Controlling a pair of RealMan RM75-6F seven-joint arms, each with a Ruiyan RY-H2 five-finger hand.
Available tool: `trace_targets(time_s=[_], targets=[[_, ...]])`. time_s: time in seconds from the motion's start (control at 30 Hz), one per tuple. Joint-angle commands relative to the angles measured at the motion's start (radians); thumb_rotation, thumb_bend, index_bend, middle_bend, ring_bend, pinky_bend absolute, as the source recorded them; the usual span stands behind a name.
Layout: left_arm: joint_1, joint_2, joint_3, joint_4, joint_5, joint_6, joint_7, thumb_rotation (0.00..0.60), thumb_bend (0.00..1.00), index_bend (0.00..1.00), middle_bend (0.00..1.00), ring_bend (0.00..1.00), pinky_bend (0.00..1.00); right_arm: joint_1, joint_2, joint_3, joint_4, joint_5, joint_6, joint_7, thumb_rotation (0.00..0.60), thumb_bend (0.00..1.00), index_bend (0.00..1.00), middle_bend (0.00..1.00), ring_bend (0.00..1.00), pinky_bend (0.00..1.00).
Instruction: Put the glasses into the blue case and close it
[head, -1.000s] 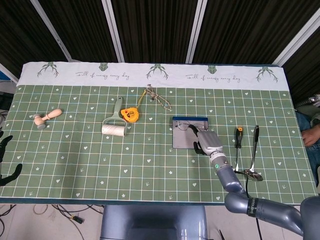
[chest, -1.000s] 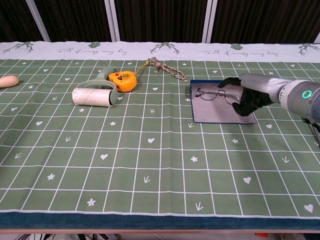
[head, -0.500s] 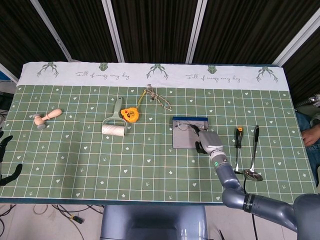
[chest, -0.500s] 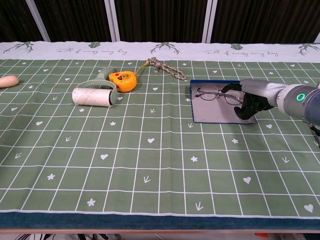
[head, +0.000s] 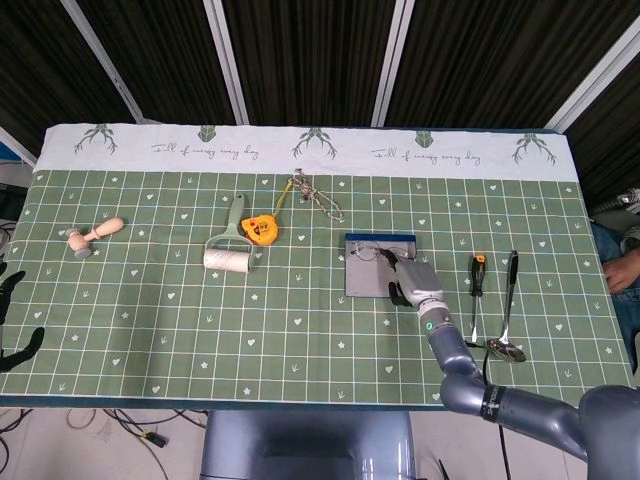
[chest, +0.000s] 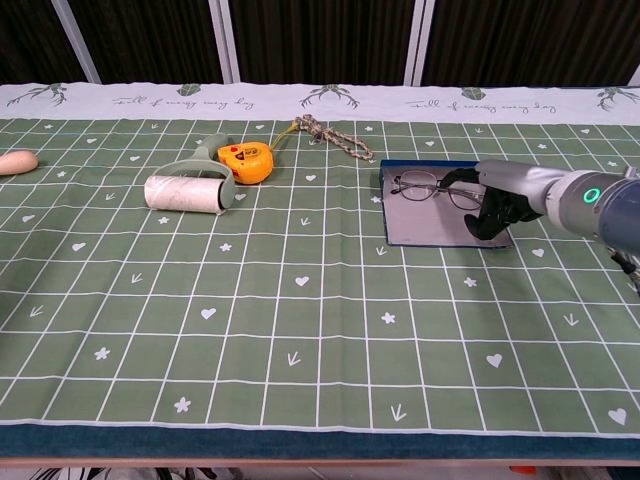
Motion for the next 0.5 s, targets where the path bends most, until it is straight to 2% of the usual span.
trace_targets(time_s=[0.03, 0.5], targets=[[0.000, 0.000, 0.000, 0.001, 0.000, 0.001, -0.001, 0.600, 0.32, 0.10, 0.00, 0.00, 0.00, 0.008, -0.005, -0.003, 0.015, 0.004, -0.004, -0.012, 0.600, 0.70, 0.10, 0.96, 1.00, 1.00], [0.001, 0.000, 0.000, -0.002, 0.002, 0.003, 0.004, 0.600, 0.32, 0.10, 0.00, 0.00, 0.00, 0.061, -0.034, 0.004, 0.085, 0.076, 0.016, -0.112, 0.600, 0.70, 0.10, 0.96, 1.00, 1.00]])
